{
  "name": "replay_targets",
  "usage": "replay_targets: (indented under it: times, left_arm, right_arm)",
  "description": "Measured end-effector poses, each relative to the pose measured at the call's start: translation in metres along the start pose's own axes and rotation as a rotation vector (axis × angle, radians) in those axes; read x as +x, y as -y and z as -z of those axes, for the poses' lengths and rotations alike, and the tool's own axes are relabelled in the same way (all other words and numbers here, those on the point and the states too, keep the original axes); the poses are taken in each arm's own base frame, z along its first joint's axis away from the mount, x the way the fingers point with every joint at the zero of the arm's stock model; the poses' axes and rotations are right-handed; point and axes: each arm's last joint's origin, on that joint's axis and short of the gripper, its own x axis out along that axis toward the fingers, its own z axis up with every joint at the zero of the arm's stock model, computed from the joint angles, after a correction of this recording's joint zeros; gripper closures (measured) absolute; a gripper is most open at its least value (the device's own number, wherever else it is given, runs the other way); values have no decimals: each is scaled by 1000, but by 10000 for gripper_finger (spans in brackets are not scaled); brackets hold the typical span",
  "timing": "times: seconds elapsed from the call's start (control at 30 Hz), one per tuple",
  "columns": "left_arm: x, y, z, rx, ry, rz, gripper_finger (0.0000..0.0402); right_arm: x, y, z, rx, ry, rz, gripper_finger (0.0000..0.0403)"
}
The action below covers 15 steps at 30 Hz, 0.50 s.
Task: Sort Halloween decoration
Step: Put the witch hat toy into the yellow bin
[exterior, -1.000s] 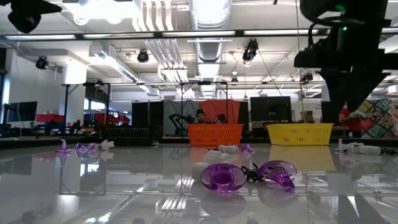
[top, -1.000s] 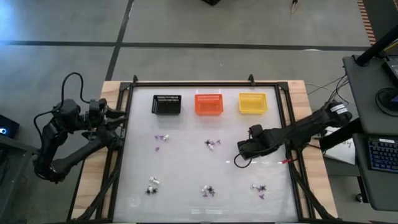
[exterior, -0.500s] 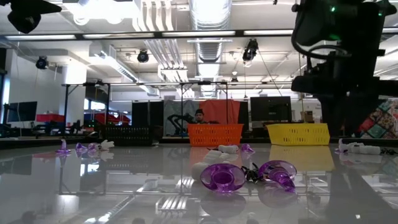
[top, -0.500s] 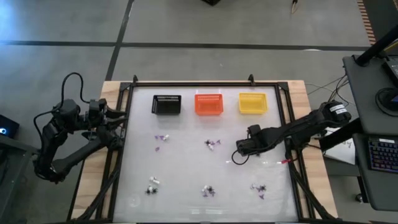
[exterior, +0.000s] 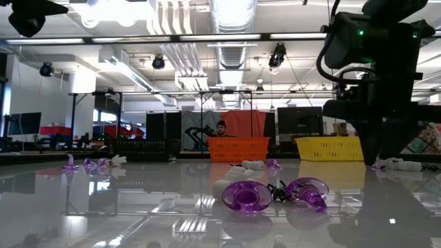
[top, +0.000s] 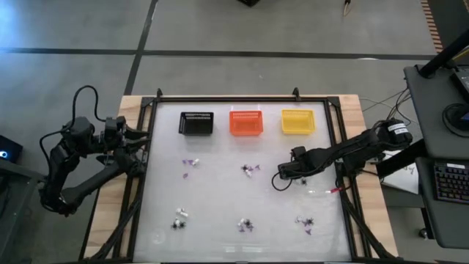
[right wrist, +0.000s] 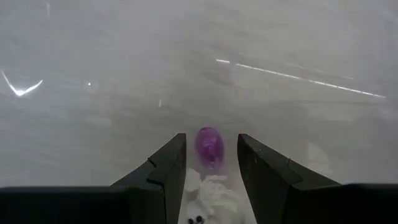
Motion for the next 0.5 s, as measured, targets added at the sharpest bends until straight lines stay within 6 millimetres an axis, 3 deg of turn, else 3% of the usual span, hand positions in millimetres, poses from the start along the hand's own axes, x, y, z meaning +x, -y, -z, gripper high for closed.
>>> replay_targets:
  times: [0.23,0.5]
  left_arm:
    - [0,0,0,0,0,0,272]
    - [0,0,0,1,0,0,272]
  right_arm:
    - [3,2,0,9,1,-2,289]
    - [3,2,0,-22,2,-6,385]
